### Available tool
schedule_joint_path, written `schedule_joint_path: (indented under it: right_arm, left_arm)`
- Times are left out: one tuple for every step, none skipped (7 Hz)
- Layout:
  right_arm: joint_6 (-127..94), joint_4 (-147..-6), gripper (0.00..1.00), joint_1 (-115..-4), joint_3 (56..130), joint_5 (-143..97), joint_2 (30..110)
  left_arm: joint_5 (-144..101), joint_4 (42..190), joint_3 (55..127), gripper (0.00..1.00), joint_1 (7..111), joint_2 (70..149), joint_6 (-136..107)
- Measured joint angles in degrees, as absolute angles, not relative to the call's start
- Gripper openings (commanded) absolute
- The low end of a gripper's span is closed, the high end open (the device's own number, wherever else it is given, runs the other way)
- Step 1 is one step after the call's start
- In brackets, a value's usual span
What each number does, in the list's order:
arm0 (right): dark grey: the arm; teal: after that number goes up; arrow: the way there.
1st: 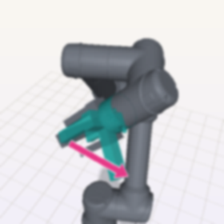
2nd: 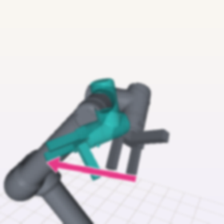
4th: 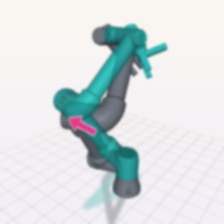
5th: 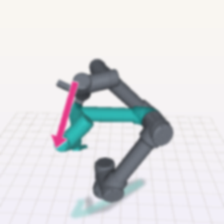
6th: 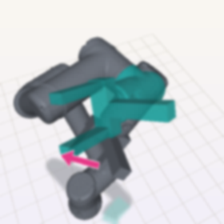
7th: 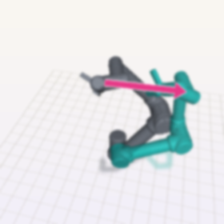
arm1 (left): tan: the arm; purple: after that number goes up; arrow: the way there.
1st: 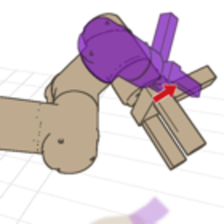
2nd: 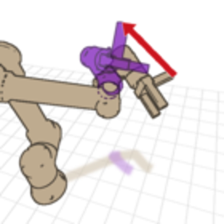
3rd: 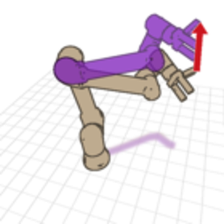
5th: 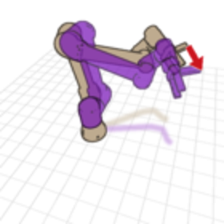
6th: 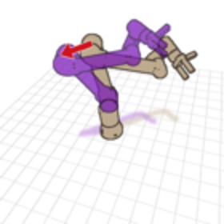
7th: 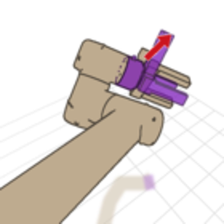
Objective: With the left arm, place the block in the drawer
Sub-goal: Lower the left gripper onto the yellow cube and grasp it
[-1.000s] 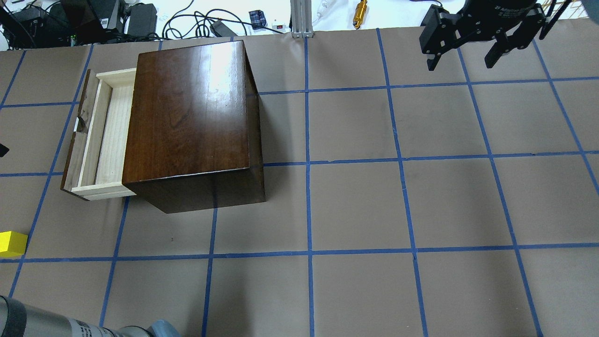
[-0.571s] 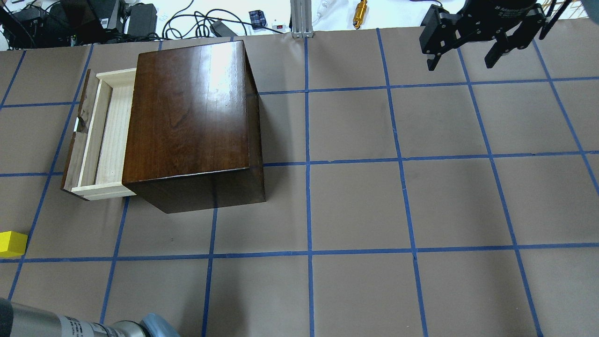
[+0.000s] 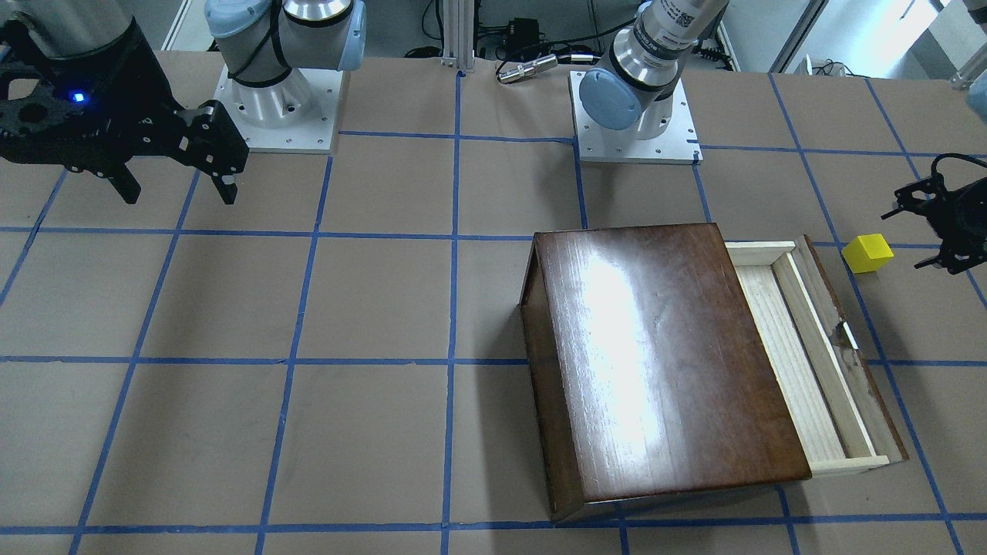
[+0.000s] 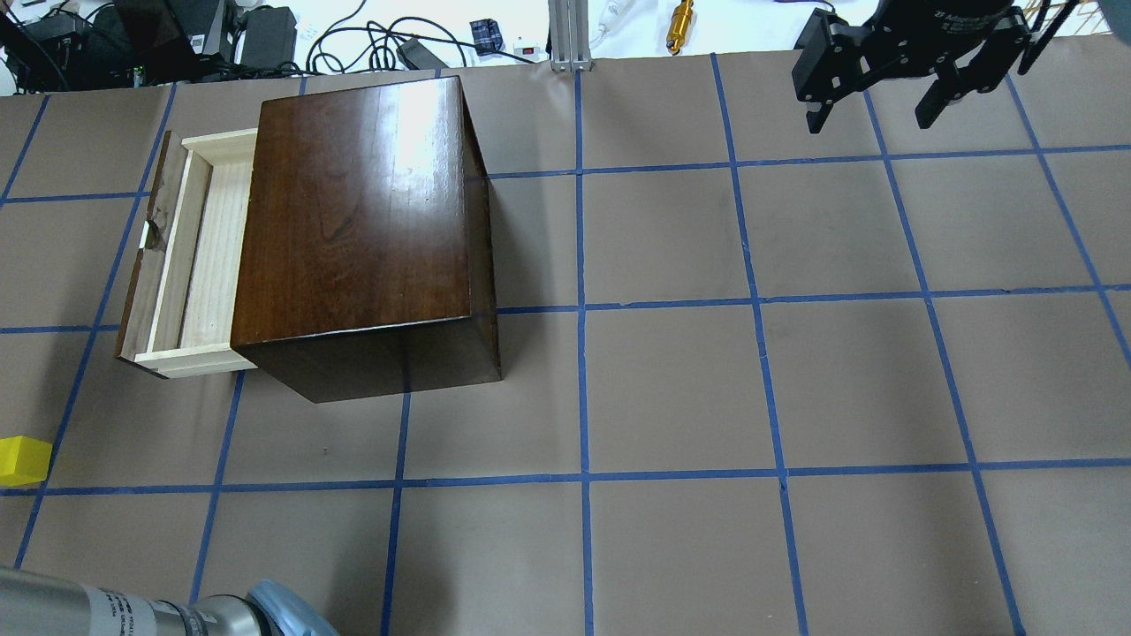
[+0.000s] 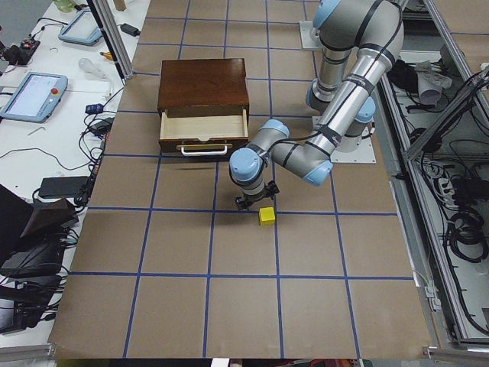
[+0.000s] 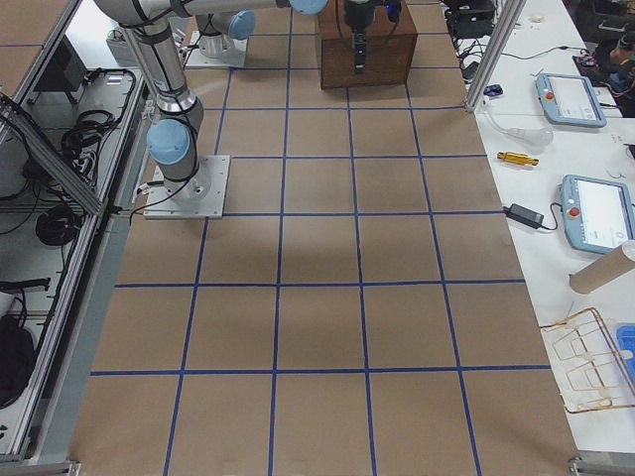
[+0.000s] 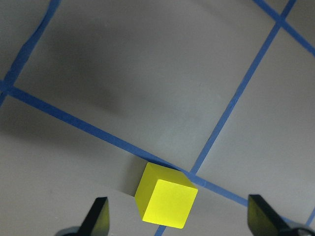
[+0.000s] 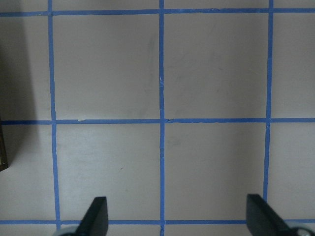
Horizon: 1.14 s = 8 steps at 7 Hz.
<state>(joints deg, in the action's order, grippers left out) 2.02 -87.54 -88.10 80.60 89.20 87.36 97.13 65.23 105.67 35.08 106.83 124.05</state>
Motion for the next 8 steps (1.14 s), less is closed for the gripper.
schedule_joint_path:
  right_arm:
    - [2.02, -87.54, 1.00, -88.12, 80.60, 89.21, 87.37]
    - [2.02, -87.54, 1.00, -88.14, 80.60, 89.21, 87.41]
    - [2.02, -87.54, 1.00, -88.14, 80.60, 89.19, 87.44]
    - [2.02, -87.54, 1.00, -88.12, 80.60, 89.15, 87.43]
    - [2.02, -87.54, 1.00, -88.13, 80.60, 89.13, 87.40]
    - [2.02, -87.54, 1.00, -88.14, 80.60, 89.12, 87.39]
    - [2.02, -87.54, 1.00, -88.15, 80.60, 89.12, 87.42]
    - [2.02, -87.54, 1.00, -88.15, 80.60, 89.14, 87.44]
  left_arm:
    - [96.70, 60.81, 108.01, 1.00, 34.11, 107.07, 129.20]
    - [95.81, 58.38, 109.33, 1.00, 33.39, 107.40, 132.53]
    - [95.00, 57.46, 110.05, 1.00, 32.93, 107.60, 135.39]
    - [94.56, 57.12, 110.80, 1.00, 32.24, 107.72, 137.40]
    - [94.39, 56.90, 111.82, 1.00, 31.20, 107.84, 138.35]
    - [94.33, 56.12, 112.83, 1.00, 30.51, 107.95, 139.21]
    - [94.29, 55.00, 113.53, 1.00, 30.07, 108.02, 140.28]
    - [93.58, 54.42, 113.93, 1.00, 29.69, 108.12, 141.39]
